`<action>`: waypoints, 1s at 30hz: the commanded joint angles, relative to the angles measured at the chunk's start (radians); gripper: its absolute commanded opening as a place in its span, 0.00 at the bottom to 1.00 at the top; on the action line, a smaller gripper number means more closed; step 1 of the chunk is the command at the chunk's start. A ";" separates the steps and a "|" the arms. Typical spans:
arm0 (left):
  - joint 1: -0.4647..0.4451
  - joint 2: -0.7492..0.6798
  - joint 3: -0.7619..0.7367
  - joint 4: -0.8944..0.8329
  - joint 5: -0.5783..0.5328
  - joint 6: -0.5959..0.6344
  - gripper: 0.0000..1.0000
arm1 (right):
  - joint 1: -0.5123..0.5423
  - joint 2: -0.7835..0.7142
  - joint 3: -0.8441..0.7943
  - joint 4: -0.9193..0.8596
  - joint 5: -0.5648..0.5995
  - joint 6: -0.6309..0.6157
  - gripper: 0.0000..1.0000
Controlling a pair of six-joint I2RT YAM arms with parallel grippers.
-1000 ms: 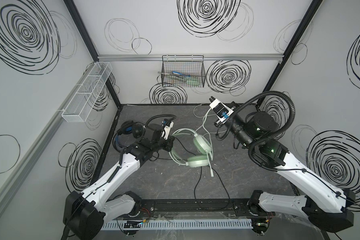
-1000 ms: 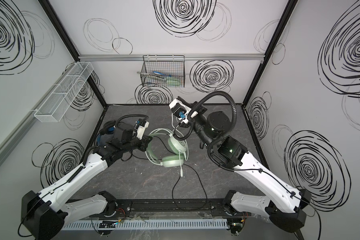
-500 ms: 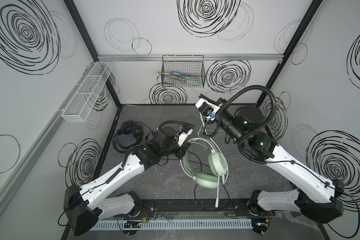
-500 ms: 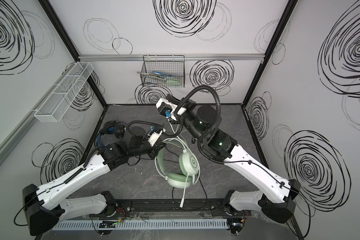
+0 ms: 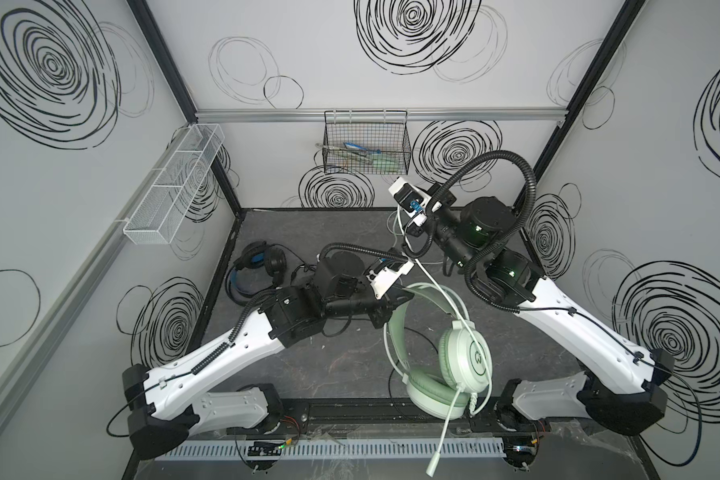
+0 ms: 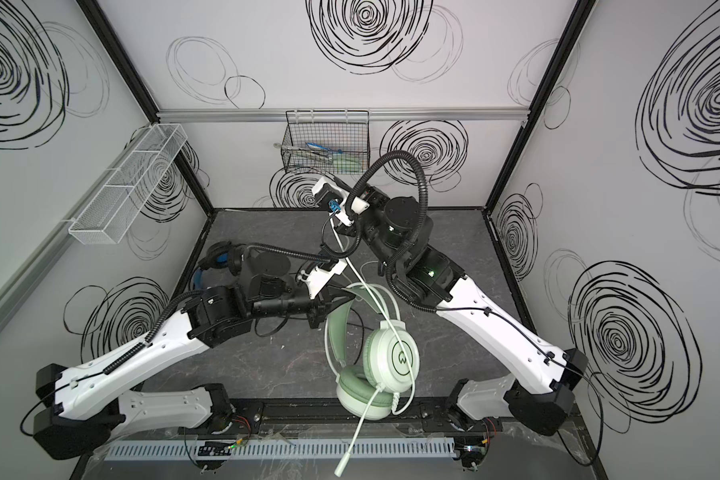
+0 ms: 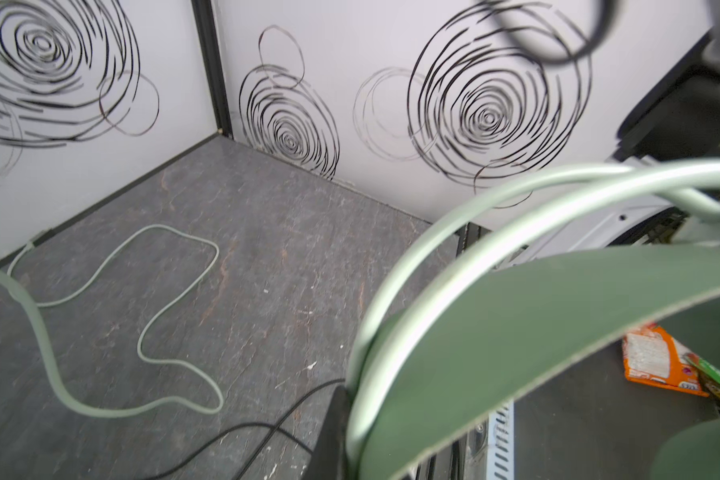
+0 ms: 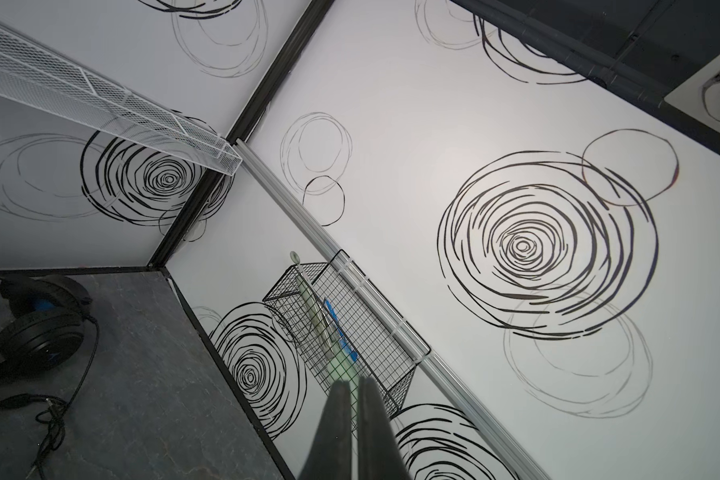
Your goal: Wrap the headphones
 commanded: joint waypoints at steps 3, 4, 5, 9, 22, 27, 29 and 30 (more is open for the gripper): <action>-0.013 -0.072 0.091 0.123 0.086 -0.072 0.00 | -0.039 0.002 0.030 0.026 -0.045 0.128 0.06; -0.012 -0.075 0.102 0.127 0.084 -0.076 0.00 | -0.050 -0.001 0.029 0.029 -0.063 0.152 0.06; -0.012 -0.078 0.113 0.127 0.083 -0.077 0.00 | -0.061 -0.003 0.029 0.031 -0.077 0.170 0.07; -0.013 -0.065 0.156 0.128 0.088 -0.070 0.00 | -0.082 -0.008 0.022 0.033 -0.122 0.199 0.09; 0.017 -0.058 0.146 0.402 0.227 -0.232 0.00 | -0.092 -0.041 -0.019 0.053 -0.168 0.290 0.29; 0.026 -0.055 0.168 0.413 0.216 -0.250 0.00 | -0.129 -0.043 -0.036 0.084 -0.208 0.372 0.38; 0.036 -0.063 0.163 0.410 0.197 -0.252 0.00 | -0.157 -0.048 -0.059 0.106 -0.244 0.423 0.42; 0.041 -0.067 0.160 0.409 0.191 -0.253 0.00 | -0.166 -0.050 -0.075 0.120 -0.255 0.442 0.45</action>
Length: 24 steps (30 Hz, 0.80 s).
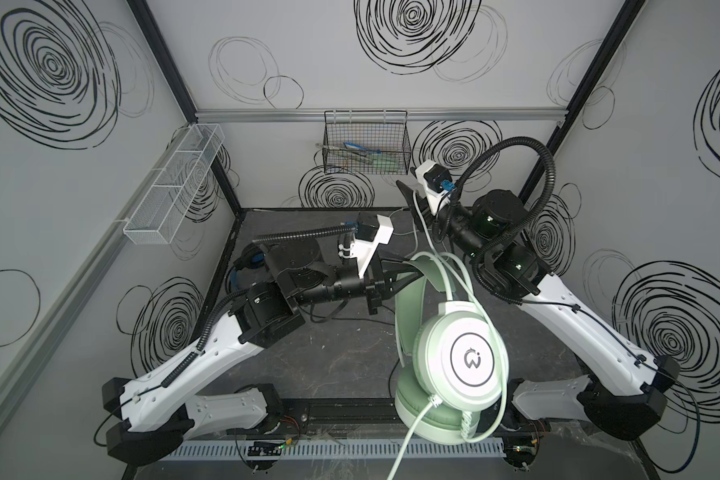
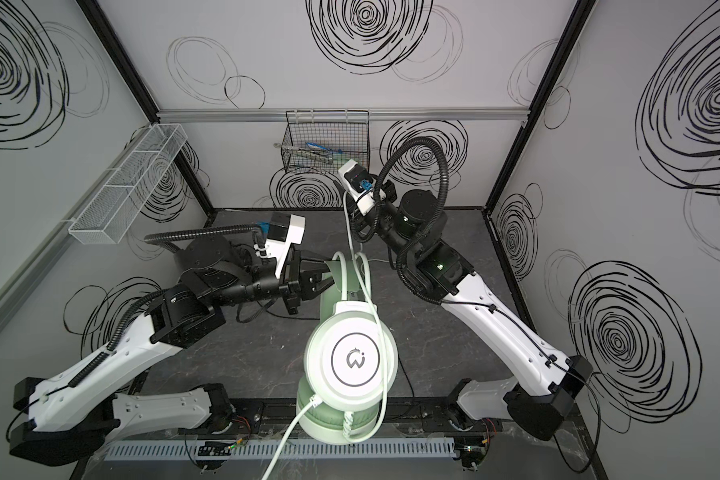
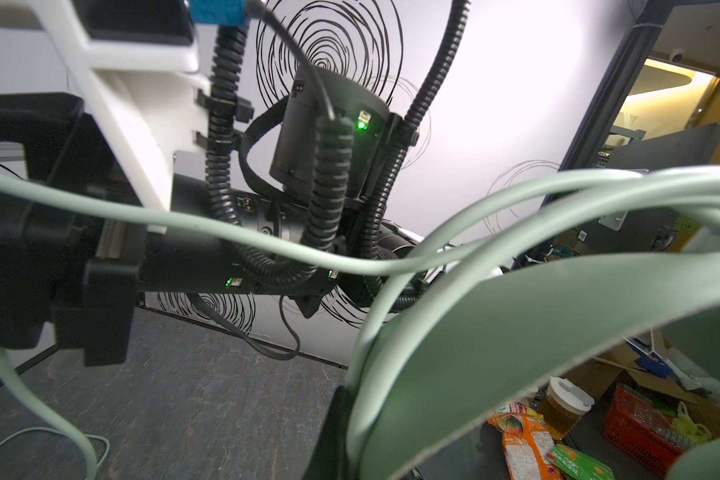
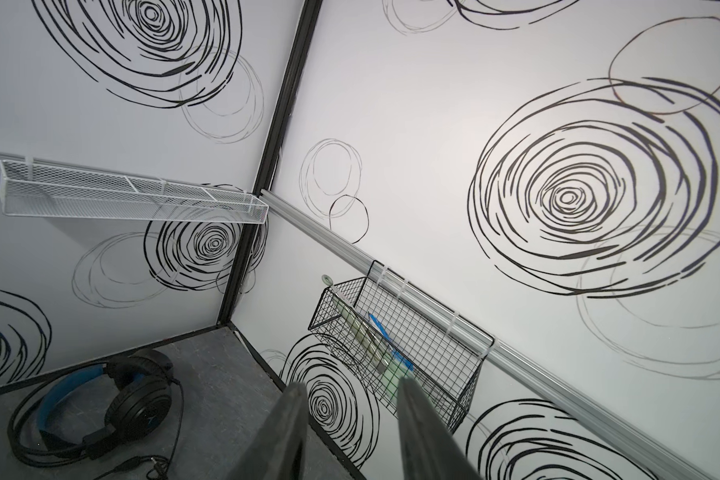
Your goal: Wrap the headphones
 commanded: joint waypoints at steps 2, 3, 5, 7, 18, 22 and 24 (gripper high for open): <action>0.027 -0.036 0.025 0.127 -0.015 -0.071 0.00 | -0.046 -0.041 -0.075 0.105 -0.073 0.125 0.54; 0.031 -0.041 0.019 0.136 -0.016 -0.080 0.00 | -0.054 -0.047 -0.095 0.120 -0.084 0.138 0.57; 0.042 -0.050 0.006 0.158 -0.018 -0.102 0.00 | -0.064 -0.056 -0.131 0.143 -0.095 0.164 0.60; 0.053 -0.056 -0.002 0.176 -0.017 -0.123 0.00 | -0.071 -0.058 -0.147 0.148 -0.098 0.181 0.60; 0.102 -0.043 0.021 0.199 -0.065 -0.182 0.00 | -0.169 -0.113 -0.316 0.248 -0.188 0.335 0.71; 0.119 -0.031 0.035 0.201 -0.069 -0.201 0.00 | -0.179 -0.126 -0.370 0.282 -0.250 0.370 0.78; 0.133 -0.021 0.039 0.211 -0.049 -0.222 0.00 | -0.179 -0.125 -0.379 0.285 -0.292 0.377 0.81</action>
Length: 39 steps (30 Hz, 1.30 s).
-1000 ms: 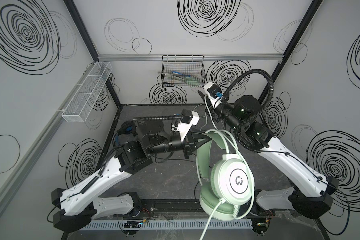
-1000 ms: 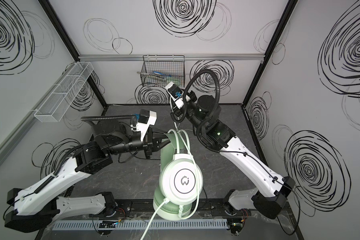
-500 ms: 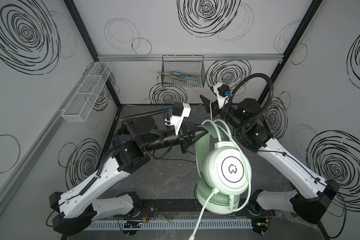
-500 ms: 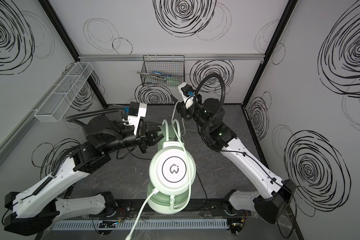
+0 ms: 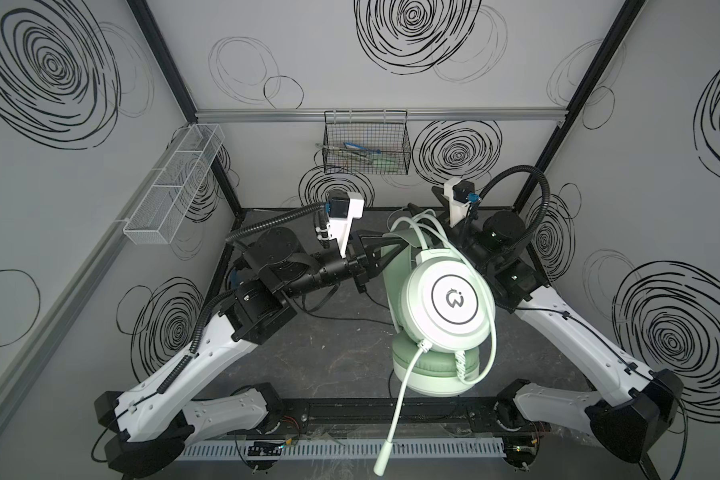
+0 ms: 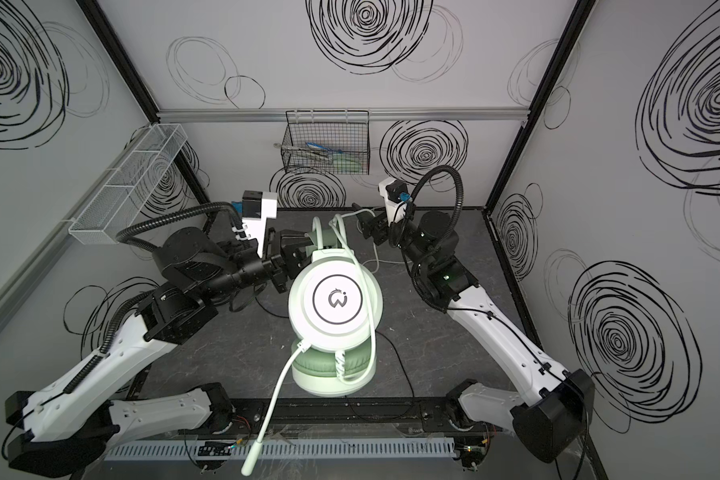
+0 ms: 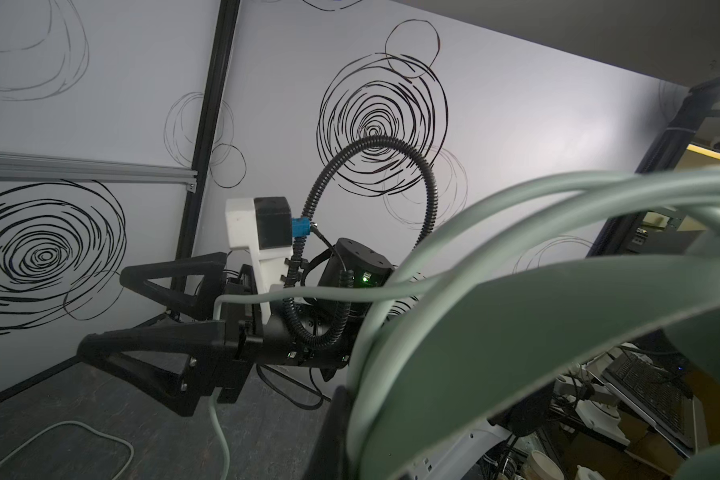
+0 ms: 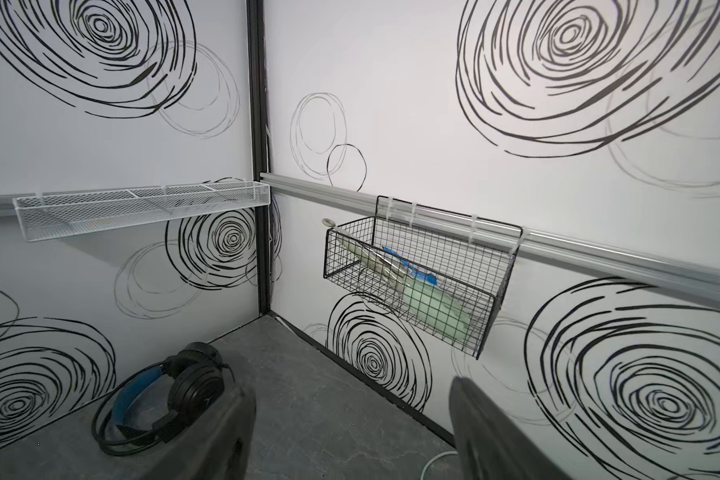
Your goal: Wrap the headphones
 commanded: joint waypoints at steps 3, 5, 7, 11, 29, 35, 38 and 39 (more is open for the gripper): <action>0.027 0.011 0.051 0.130 0.009 -0.088 0.00 | -0.003 -0.020 -0.023 0.078 -0.144 0.062 0.85; 0.032 0.015 0.050 0.130 0.014 -0.091 0.00 | -0.006 -0.019 -0.030 0.077 -0.194 0.073 0.88; 0.040 0.020 0.051 0.127 0.024 -0.096 0.00 | -0.007 -0.015 -0.038 0.075 -0.233 0.085 0.90; 0.051 0.024 0.051 0.124 0.036 -0.102 0.00 | -0.007 -0.007 -0.056 0.091 -0.292 0.124 0.92; 0.068 0.040 0.076 0.119 0.053 -0.110 0.00 | -0.007 -0.056 -0.187 0.098 -0.301 0.163 0.61; 0.095 0.021 0.059 0.025 0.036 -0.046 0.00 | -0.043 -0.061 -0.122 0.001 -0.131 0.103 0.00; 0.097 0.014 0.054 -0.120 -0.025 0.057 0.00 | -0.076 -0.051 -0.049 -0.075 -0.004 0.080 0.00; 0.094 0.009 0.044 -0.167 -0.048 0.088 0.00 | -0.094 -0.046 -0.020 -0.096 0.011 0.077 0.00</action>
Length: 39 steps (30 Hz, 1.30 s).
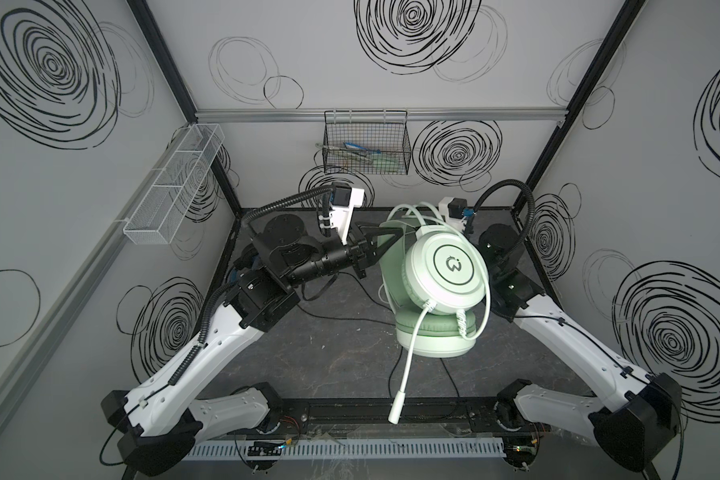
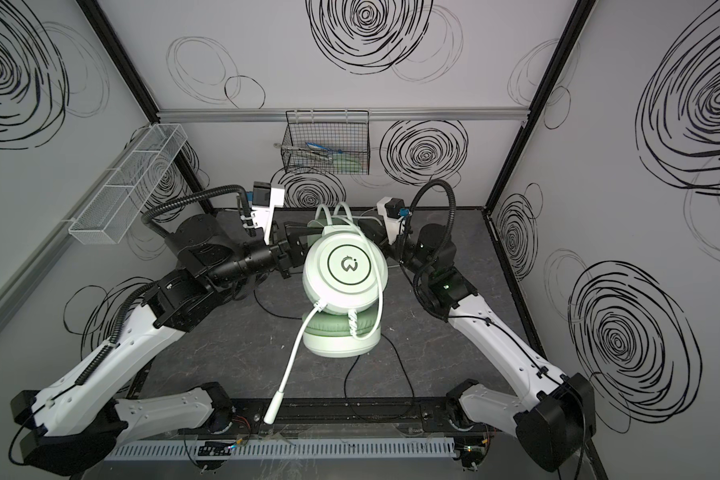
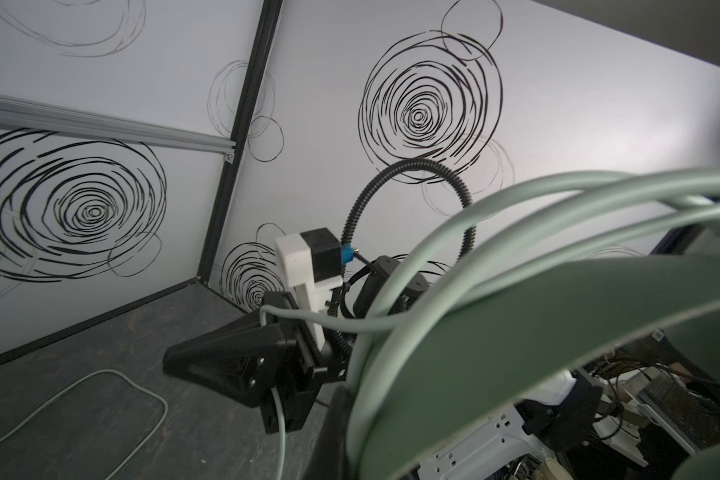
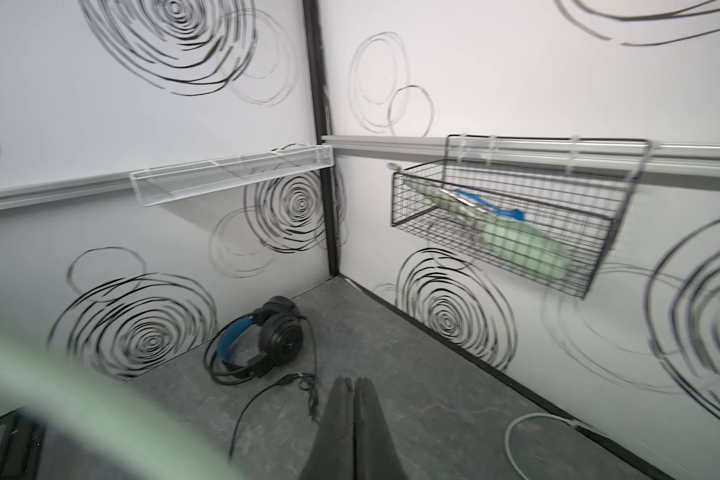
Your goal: Wrap the headphones
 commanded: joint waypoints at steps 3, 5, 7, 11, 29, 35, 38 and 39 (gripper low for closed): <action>0.003 -0.062 -0.049 -0.116 -0.112 0.127 0.00 | -0.053 0.011 0.152 -0.103 0.212 -0.059 0.00; 0.004 -0.080 -0.098 -0.124 -0.137 0.142 0.00 | -0.050 0.018 0.179 -0.107 0.241 -0.090 0.00; 0.004 -0.088 -0.125 -0.134 -0.187 0.149 0.00 | -0.040 0.018 0.197 -0.103 0.277 -0.125 0.00; 0.018 -0.106 -0.167 -0.124 -0.313 0.146 0.00 | -0.007 0.025 0.235 -0.110 0.384 -0.228 0.00; 0.184 -0.115 -0.296 -0.064 -0.452 0.172 0.00 | 0.250 0.083 0.491 -0.194 0.568 -0.732 0.00; 0.156 -0.138 -0.319 -0.137 -0.663 0.159 0.00 | 0.325 0.115 0.535 -0.289 0.639 -0.817 0.00; 0.121 -0.128 -0.320 -0.183 -0.838 0.154 0.00 | 0.355 0.129 0.545 -0.327 0.695 -0.860 0.00; 0.113 -0.127 -0.325 -0.185 -0.869 0.158 0.00 | 0.361 0.133 0.546 -0.335 0.711 -0.868 0.00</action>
